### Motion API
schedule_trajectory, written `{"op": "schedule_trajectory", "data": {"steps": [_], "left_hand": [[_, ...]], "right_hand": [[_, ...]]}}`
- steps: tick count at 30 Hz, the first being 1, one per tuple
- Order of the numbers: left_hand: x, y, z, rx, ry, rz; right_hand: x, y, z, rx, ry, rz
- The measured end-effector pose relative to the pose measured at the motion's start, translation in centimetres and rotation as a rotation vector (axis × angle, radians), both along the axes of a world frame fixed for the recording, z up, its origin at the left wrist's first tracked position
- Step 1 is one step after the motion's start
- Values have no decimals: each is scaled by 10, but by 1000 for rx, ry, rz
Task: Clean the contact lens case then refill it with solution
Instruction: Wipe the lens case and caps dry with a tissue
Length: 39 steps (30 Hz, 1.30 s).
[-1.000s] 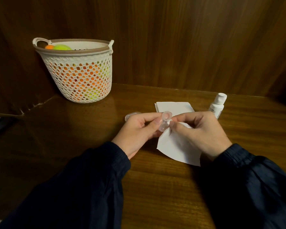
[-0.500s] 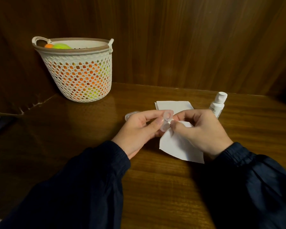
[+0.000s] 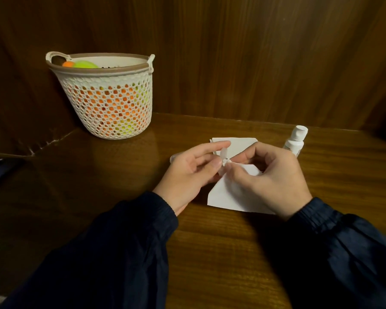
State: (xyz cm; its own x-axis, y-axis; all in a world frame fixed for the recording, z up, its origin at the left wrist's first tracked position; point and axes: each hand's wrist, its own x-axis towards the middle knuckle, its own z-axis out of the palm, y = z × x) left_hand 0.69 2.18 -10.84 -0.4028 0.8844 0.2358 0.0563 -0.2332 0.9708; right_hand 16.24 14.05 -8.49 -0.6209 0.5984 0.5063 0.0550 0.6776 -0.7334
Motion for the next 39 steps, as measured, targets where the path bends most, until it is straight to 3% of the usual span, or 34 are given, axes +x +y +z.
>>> {"op": "schedule_trajectory", "data": {"steps": [6, 24, 31, 35, 39], "left_hand": [[-1, -1, -1, 32, 34, 26], [-2, 0, -2, 56, 57, 100], [-2, 2, -1, 38, -78, 74], [0, 3, 0, -16, -72, 81], [4, 4, 0, -28, -18, 53]], "right_hand": [[0, -2, 1, -44, -60, -55], [1, -10, 3, -186, -56, 65], [0, -2, 2, -207, 5, 67], [2, 8, 1, -91, 105, 10], [-1, 11, -5, 8, 32, -2]]}}
